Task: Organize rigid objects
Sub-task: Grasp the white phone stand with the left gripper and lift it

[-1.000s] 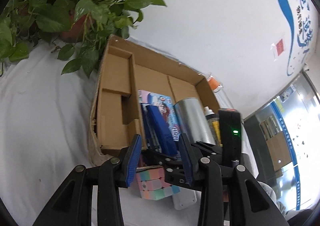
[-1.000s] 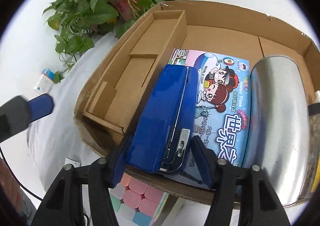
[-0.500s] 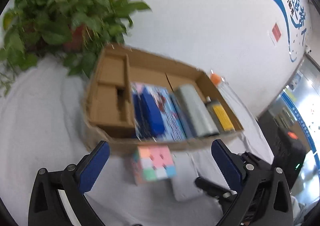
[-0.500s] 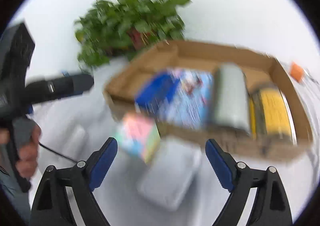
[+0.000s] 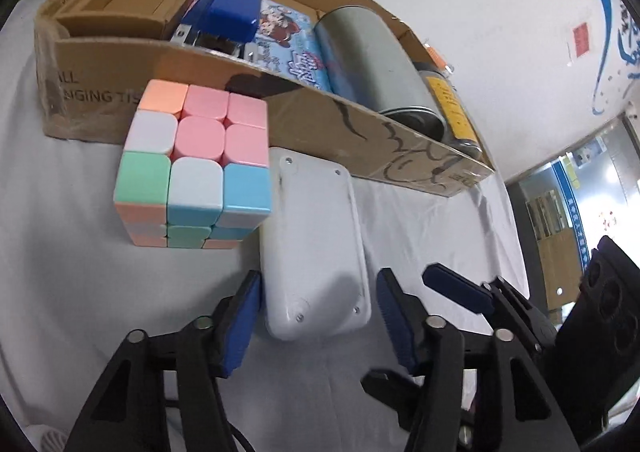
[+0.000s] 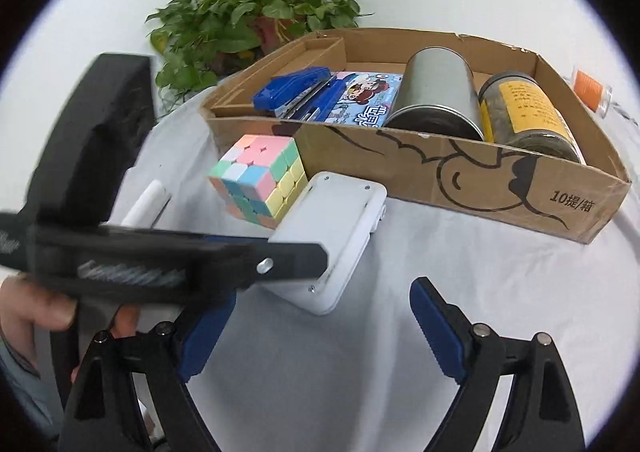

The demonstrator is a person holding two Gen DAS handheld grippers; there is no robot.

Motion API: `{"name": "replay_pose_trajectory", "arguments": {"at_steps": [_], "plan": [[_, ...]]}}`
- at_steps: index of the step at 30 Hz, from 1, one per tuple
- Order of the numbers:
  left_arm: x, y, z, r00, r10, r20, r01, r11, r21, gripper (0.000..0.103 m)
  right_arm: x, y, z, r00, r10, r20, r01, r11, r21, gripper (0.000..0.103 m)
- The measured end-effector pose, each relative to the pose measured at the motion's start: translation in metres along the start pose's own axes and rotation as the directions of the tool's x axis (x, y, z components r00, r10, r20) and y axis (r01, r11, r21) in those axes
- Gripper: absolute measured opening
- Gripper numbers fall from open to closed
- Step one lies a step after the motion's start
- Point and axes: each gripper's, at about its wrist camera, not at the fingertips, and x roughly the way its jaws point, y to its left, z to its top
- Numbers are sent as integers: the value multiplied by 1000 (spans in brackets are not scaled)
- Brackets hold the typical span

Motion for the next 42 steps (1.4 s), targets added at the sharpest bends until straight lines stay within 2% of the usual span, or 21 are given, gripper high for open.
{"name": "replay_pose_trajectory", "arguments": {"at_steps": [3,4,6,9,12,14,15,17,18,19,21,23,25,27,28,29,32,34,36,38,42], "plan": [[3,0,4,999,-49,0,49,999,-9,24,5,1,4,1000,13,24,-12,999,-45,89],[4,0,4,997,-73,-3,73,997,-9,18,11,1,6,1000,21,15,-20,998,-59,84],[5,-5,8,992,-125,-3,125,992,-10,17,15,-1,4,997,77,-3,-77,996,-46,78],[-2,-26,14,982,-188,20,188,982,29,17,10,-8,1,994,110,17,-110,994,-13,78],[2,-62,16,947,-320,-13,319,941,114,17,2,-26,-13,985,173,9,-173,982,72,77],[6,-81,14,960,-280,-16,278,945,172,24,-8,-39,-25,989,147,17,-148,981,129,77],[8,-86,13,966,-257,-12,255,949,184,30,-15,-48,-33,995,97,20,-99,983,156,77],[10,-81,11,978,-209,18,203,964,173,52,-26,-61,-44,999,14,31,-19,983,185,77],[10,-76,10,986,-164,41,156,975,159,70,-31,-64,-48,999,-26,38,19,982,189,77],[11,-70,10,992,-109,66,99,986,137,75,-35,-65,-49,997,-69,41,61,982,180,77],[19,-56,14,998,-21,63,15,996,85,74,-33,-59,-47,993,-105,45,97,982,160,77],[27,-44,16,1000,-15,20,14,999,44,74,-24,-49,-42,993,-112,36,105,982,154,77],[33,-33,20,998,-57,-5,57,998,25,62,-11,-32,-34,993,-110,32,105,987,120,77],[41,-30,20,996,-80,-47,81,997,19,61,3,-21,-29,986,-163,18,161,984,77,79],[44,-28,19,995,-85,-58,86,996,15,59,13,-16,-27,974,-229,1,228,973,46,79],[46,-25,19,994,-98,-55,98,995,7,59,19,-15,-27,967,-253,-12,254,967,33,79],[46,-15,20,989,-137,-58,136,991,-19,51,23,-15,-27,957,-290,-8,290,956,45,71],[45,-5,17,985,-162,-64,160,986,-38,30,21,-17,-27,961,-275,-11,275,959,68,70],[47,0,13,978,-191,-86,188,981,-45,25,16,-19,-28,983,-184,-7,183,976,116,70],[37,3,8,976,-207,-72,205,978,-39,15,11,-18,-30,990,-140,-11,140,978,156,70],[-2,2,5,979,-205,10,205,979,-10,15,-11,-5,-22,993,-107,49,99,983,153,69]]}}
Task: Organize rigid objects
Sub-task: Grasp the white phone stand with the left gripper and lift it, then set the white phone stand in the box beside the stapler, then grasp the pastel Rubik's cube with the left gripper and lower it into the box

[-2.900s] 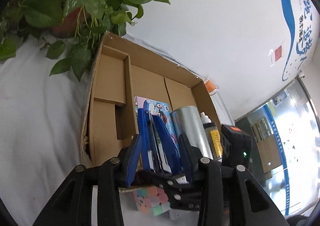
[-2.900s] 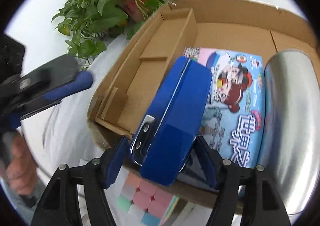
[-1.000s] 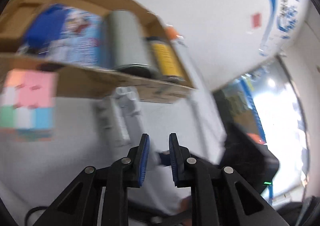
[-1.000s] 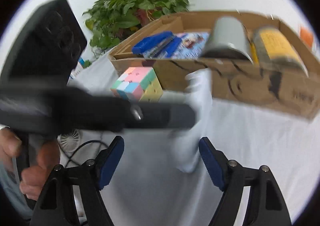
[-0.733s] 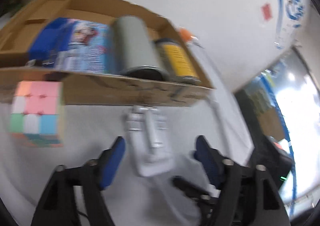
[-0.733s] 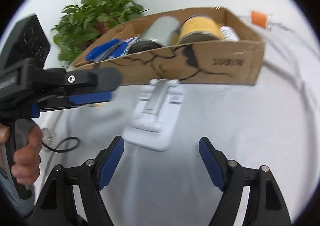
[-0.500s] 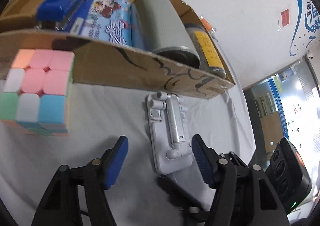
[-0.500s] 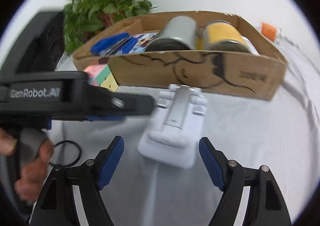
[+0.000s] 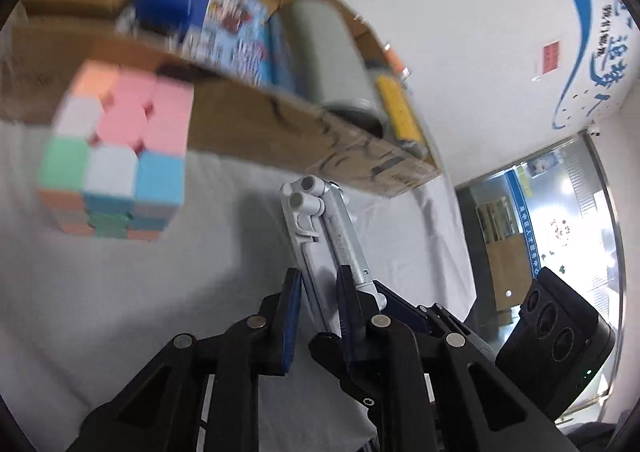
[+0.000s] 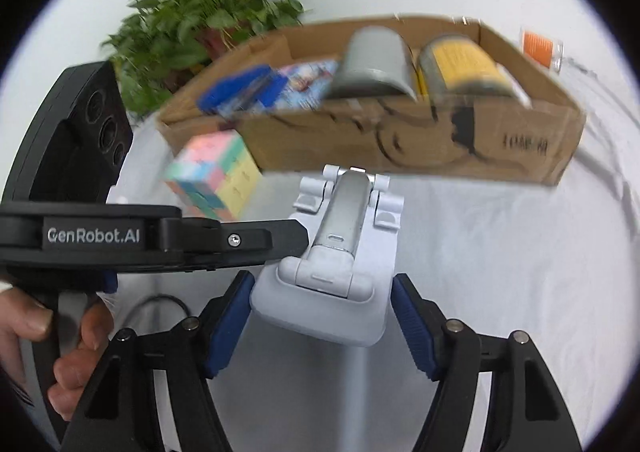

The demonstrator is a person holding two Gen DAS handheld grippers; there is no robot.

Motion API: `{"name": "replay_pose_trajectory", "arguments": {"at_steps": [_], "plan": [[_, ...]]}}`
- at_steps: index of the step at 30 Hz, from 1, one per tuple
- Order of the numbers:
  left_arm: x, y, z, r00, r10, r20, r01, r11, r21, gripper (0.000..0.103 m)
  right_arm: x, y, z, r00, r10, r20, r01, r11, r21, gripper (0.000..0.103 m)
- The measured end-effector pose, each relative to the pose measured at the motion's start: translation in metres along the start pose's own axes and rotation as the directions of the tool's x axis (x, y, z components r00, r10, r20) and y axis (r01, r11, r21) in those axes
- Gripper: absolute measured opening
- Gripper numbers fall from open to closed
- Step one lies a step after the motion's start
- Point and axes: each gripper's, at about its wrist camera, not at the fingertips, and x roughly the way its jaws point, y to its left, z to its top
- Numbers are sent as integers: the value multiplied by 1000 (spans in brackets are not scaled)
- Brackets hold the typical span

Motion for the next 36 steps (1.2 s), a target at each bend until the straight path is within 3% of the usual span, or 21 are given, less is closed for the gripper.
{"name": "replay_pose_trajectory", "arguments": {"at_steps": [6,12,17,22,26,27,28,29,30,31,32,33,34,36], "plan": [[-58,-28,45,990,48,129,-65,990,126,15,-17,32,56,991,40,126,-34,998,-53,70],[-47,-2,112,992,84,96,-92,992,87,15,27,33,110,996,67,64,-65,997,-30,70],[-23,21,151,995,80,62,-84,994,66,15,53,34,127,999,41,13,-41,999,-12,70],[-34,18,140,988,123,97,-133,986,102,30,49,34,118,999,37,-18,-38,998,-48,71],[-69,9,119,967,163,193,-192,972,137,30,40,35,119,1000,13,21,-10,995,-99,71],[-79,7,113,959,180,218,-213,967,141,32,40,37,123,999,12,34,-8,993,-117,71],[-86,5,108,951,196,240,-235,961,146,42,42,37,128,999,11,36,-6,993,-121,69],[-94,1,101,937,220,271,-267,952,149,49,47,39,133,999,7,34,-3,992,-126,67],[-100,-1,97,925,239,297,-291,946,146,63,51,41,137,1000,1,31,3,991,-135,59],[-109,-2,91,909,259,326,-317,938,140,69,63,44,141,1000,-24,16,26,988,-155,48],[-117,-4,84,893,274,357,-339,931,133,69,72,46,143,999,-45,-7,43,986,-161,40],[-123,-5,80,887,275,372,-343,930,130,69,81,45,144,998,-57,-32,51,986,-159,28],[-130,-6,76,885,273,377,-341,931,128,69,92,45,141,995,-72,-67,61,986,-153,23],[-142,-6,68,880,271,390,-339,933,118,69,93,50,135,992,-116,-46,106,978,-179,22]]}}
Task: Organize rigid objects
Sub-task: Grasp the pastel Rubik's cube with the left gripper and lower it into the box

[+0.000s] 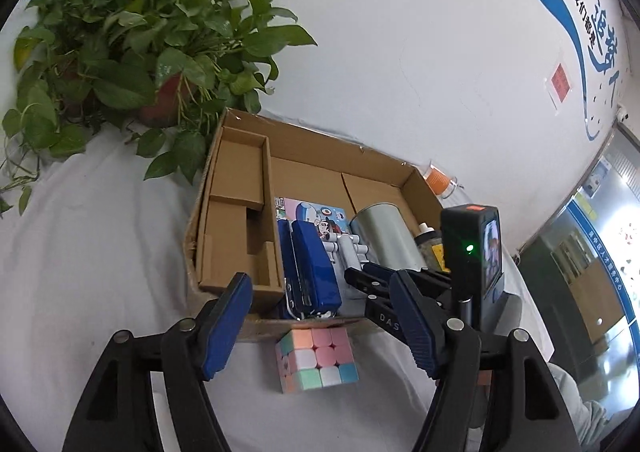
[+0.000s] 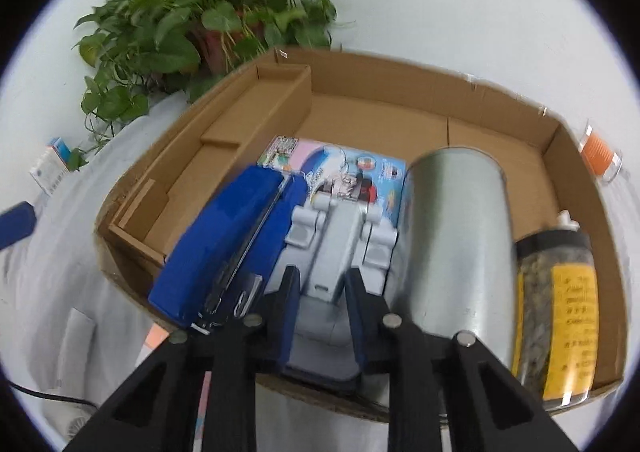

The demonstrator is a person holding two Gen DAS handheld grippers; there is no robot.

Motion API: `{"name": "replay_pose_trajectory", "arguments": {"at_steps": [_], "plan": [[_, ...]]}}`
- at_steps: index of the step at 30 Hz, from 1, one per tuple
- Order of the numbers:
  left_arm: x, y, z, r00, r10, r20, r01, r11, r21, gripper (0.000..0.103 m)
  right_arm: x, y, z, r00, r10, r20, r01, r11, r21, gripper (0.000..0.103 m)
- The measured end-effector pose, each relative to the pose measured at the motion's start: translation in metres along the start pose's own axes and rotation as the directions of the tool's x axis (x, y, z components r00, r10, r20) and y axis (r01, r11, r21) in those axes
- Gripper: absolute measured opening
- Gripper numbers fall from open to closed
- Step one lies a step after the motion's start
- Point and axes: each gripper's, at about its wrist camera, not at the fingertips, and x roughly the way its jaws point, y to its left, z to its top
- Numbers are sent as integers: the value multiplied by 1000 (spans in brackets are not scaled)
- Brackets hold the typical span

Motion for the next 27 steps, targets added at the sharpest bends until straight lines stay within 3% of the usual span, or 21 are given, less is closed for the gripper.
{"name": "replay_pose_trajectory", "arguments": {"at_steps": [5,6,8,9,10,14,16,21,23,25,27], "plan": [[-21,1,-15,999,28,18,-28,1000,5,71,-15,-5,-10,998,55,8,-55,996,73,22],[-21,2,-18,999,32,13,-32,999,3,81,-23,-6,-12,998,48,36,-51,995,81,28],[-15,5,-24,999,34,-21,-34,999,-21,86,-51,-5,-21,991,30,134,-41,996,78,63],[-11,7,-28,999,23,-43,-24,999,-31,86,-62,-4,-27,984,43,174,-58,995,81,87],[-6,8,-31,998,6,-61,-9,999,-39,86,-77,-1,-39,972,76,223,-93,993,70,89],[27,23,-40,988,-60,-142,40,990,-134,83,-87,24,-80,962,173,209,-158,983,-89,89],[46,26,-44,974,-105,-200,75,986,-152,69,-77,36,-97,962,214,167,-192,971,-142,89],[79,32,-56,948,-99,-303,51,985,-165,54,-45,50,-101,951,293,97,-279,951,-135,88],[88,35,-62,938,-148,-313,88,977,-196,53,-26,52,-97,952,299,57,-291,949,-124,83],[87,32,-62,937,-161,-309,104,976,-192,46,-13,56,-95,958,287,25,-281,950,-135,61],[83,27,-64,944,-143,-297,100,983,-153,42,-10,60,-94,968,249,22,-243,958,-150,58]]}}
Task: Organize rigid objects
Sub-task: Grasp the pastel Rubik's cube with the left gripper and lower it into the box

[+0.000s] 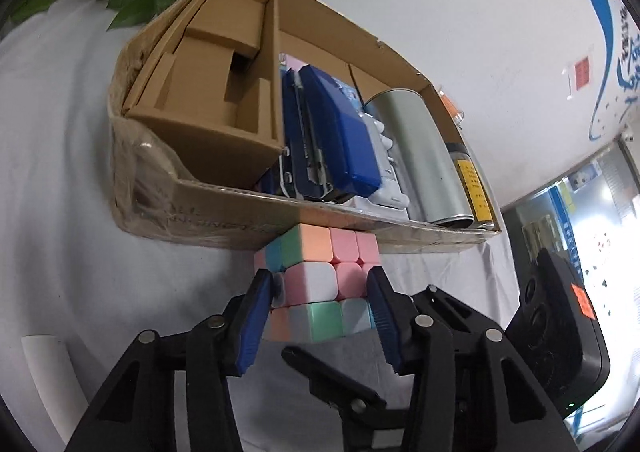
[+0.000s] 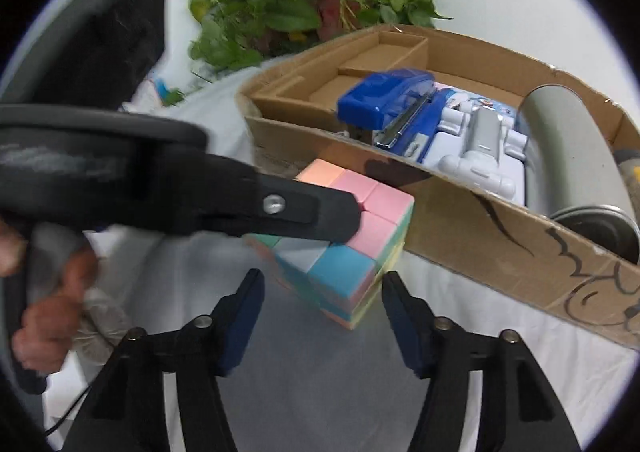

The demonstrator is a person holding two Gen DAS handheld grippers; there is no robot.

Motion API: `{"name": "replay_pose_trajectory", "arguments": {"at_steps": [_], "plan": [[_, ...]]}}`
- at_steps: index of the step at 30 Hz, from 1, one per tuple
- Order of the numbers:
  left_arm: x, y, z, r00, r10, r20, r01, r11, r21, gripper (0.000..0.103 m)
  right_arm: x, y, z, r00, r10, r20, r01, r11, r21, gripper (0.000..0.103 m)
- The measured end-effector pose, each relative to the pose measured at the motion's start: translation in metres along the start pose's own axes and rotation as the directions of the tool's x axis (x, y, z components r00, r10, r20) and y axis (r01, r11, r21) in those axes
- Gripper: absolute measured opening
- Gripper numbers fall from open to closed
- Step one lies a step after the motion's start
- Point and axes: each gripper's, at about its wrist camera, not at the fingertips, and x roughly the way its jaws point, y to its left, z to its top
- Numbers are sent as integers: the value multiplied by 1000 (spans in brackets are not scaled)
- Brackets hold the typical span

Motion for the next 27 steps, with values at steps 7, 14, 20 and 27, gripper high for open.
{"name": "replay_pose_trajectory", "arguments": {"at_steps": [7,14,20,27], "plan": [[-36,-41,-16,996,24,84,-31,996,81,39,-36,5,-3,998,-18,59,18,1000,9,50],[-82,-114,21,970,7,242,-64,971,230,41,-95,-11,52,981,-40,189,46,999,-26,50],[-54,-112,127,982,-35,185,-7,975,222,40,-73,-60,122,983,-95,156,110,990,-90,50],[23,-65,189,998,-57,27,55,994,92,39,-8,-115,149,999,-51,-14,50,996,-70,50]]}}
